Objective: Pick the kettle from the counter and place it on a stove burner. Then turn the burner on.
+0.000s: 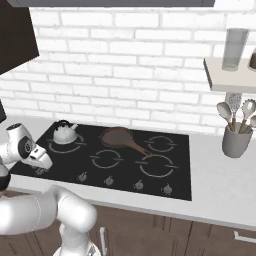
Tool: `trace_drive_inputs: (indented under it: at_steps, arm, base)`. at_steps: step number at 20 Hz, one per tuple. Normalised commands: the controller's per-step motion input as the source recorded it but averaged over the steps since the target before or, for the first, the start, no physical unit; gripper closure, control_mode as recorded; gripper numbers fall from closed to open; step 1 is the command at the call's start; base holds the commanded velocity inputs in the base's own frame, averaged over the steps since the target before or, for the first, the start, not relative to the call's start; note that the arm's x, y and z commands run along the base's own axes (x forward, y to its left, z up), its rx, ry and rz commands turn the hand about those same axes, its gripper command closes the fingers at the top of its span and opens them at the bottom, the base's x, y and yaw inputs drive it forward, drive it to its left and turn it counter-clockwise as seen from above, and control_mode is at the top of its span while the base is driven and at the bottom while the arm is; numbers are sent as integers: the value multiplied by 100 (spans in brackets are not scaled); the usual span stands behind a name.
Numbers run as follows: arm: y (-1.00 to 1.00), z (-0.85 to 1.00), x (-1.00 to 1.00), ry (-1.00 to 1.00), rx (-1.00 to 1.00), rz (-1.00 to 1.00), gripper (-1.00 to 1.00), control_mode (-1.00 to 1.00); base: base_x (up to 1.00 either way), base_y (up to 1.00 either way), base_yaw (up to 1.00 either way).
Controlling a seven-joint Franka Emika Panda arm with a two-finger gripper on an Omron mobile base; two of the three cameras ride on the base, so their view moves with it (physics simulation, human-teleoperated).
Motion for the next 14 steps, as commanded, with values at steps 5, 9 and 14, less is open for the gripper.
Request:
trace_drive_inputs:
  at_steps: [5,9,14]
  arm:
    - [-7,-4,-3,0,0,0,-100,-100]
    - [0,0,0,0,0,0,100,-100]
    - [0,0,0,0,0,0,100,-100]
  base:
    - [0,0,0]
    - [0,0,0]
    - [0,0,0]
